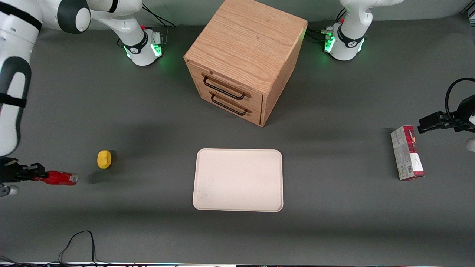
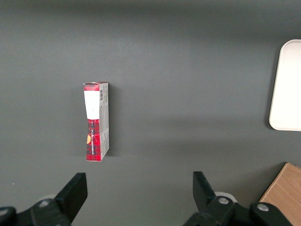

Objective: Place coke bottle on tray
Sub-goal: 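Lift the bottle and carry it toward the white tray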

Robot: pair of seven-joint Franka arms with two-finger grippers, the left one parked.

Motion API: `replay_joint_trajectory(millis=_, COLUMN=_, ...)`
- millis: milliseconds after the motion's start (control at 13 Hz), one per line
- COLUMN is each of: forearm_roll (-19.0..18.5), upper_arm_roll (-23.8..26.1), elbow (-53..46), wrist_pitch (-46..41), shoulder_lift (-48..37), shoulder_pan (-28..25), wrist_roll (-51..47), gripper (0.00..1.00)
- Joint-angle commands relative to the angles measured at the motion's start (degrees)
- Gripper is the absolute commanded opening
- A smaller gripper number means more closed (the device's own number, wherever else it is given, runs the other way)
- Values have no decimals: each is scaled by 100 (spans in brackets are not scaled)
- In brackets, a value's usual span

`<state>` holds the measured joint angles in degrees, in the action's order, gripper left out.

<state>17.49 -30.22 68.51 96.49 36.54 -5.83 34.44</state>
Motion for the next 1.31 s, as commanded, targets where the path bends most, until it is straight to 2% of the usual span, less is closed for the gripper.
replay_joint_trajectory(millis=0, forearm_roll=-184, upper_arm_roll=120, elbow=-820, wrist_pitch=-1295, shoulder_lift=-208, shoulder_pan=-102, wrist_roll=-979, gripper=0)
replay_joint_trajectory(millis=154, forearm_roll=-560, upper_arm_roll=584, elbow=-1241, wrist_pitch=-1955, shoulder_lift=-436, shoulder_pan=-146, wrist_roll=-1551, gripper=0)
replay_joint_trajectory(millis=308, forearm_roll=-1035, upper_arm_roll=1444, elbow=-1523, wrist_pitch=-2492, shoulder_lift=-752, shoulder_pan=-146, wrist_roll=-2576, gripper=0)
replay_joint_trajectory(millis=462, forearm_roll=-1308, upper_arm_roll=2288, elbow=-1604, wrist_pitch=-2661, shoulder_lift=-1025, shoulder_pan=-146, wrist_roll=-3711, gripper=0)
replay_joint_trajectory(millis=538, forearm_roll=-1562, upper_arm_roll=2797, elbow=-1621, wrist_pitch=-2653, shoulder_lift=-1061, shoulder_pan=-138, wrist_roll=-4099, gripper=0)
replay_joint_trajectory(millis=615, forearm_roll=-1773, upper_arm_roll=3280, elbow=-1709, wrist_pitch=-2583, shoulder_lift=-1044, shoulder_pan=-111, wrist_roll=-4442, gripper=0)
replay_joint_trajectory(millis=692, forearm_roll=-1828, upper_arm_roll=3668, elbow=-1744, wrist_pitch=-2408, shoulder_lift=-992, shoulder_pan=-102, wrist_roll=-4828, gripper=0)
replay_joint_trajectory(millis=923, forearm_roll=-2020, upper_arm_roll=4495, elbow=-1736, wrist_pitch=-1487, shoulder_lift=-624, shoulder_pan=-111, wrist_roll=-5429, gripper=0)
replay_joint_trajectory(millis=1154, forearm_roll=-2530, upper_arm_roll=5357, elbow=-1666, wrist_pitch=-965, shoulder_lift=-9, shoulder_pan=-137, wrist_roll=-5675, gripper=1)
replay_joint_trajectory(millis=1231, forearm_roll=-2923, upper_arm_roll=5586, elbow=-1665, wrist_pitch=-739, shoulder_lift=219, shoulder_pan=-216, wrist_roll=-5798, gripper=1)
